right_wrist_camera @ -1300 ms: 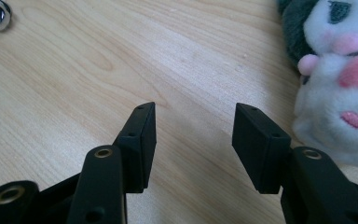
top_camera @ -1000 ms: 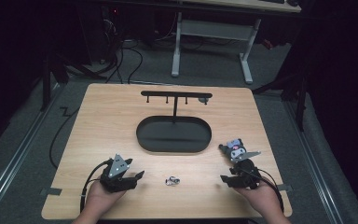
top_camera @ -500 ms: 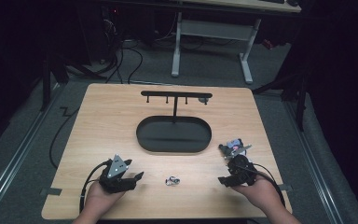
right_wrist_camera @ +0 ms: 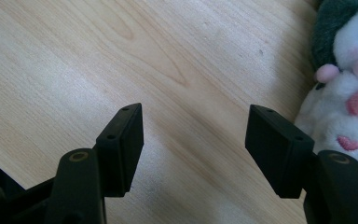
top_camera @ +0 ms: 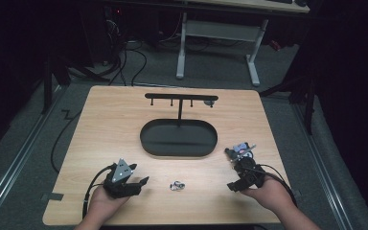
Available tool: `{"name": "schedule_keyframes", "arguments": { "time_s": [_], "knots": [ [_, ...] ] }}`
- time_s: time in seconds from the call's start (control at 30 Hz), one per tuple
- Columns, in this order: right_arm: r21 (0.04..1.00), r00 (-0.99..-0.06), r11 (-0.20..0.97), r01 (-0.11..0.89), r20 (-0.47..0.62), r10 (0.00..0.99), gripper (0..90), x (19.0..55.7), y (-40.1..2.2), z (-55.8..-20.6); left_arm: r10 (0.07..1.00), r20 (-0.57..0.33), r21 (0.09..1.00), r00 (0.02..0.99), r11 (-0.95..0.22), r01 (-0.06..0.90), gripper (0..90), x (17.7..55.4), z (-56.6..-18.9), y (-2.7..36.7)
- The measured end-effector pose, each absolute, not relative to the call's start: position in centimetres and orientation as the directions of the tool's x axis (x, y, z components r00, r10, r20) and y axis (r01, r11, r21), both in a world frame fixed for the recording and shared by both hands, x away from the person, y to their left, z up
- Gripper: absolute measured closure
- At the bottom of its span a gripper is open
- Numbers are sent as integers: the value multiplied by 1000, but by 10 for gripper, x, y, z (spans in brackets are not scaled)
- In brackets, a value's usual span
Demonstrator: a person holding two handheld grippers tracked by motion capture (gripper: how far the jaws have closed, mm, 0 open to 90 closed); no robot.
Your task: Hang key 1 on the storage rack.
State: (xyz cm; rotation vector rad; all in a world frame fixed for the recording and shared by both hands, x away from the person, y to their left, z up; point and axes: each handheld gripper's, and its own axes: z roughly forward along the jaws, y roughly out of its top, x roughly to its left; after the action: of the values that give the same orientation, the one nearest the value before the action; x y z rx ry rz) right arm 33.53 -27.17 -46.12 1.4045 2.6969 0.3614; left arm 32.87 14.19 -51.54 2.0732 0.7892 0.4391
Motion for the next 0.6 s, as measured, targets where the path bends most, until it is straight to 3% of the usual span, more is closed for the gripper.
{"name": "schedule_keyframes", "arguments": {
  "time_s": [0.6],
  "knots": [
    [298,-528,501,813,13,849,324,343,-292,-431,666,26,819,745,-442,366,335,327,-516,141]
  ]
}}
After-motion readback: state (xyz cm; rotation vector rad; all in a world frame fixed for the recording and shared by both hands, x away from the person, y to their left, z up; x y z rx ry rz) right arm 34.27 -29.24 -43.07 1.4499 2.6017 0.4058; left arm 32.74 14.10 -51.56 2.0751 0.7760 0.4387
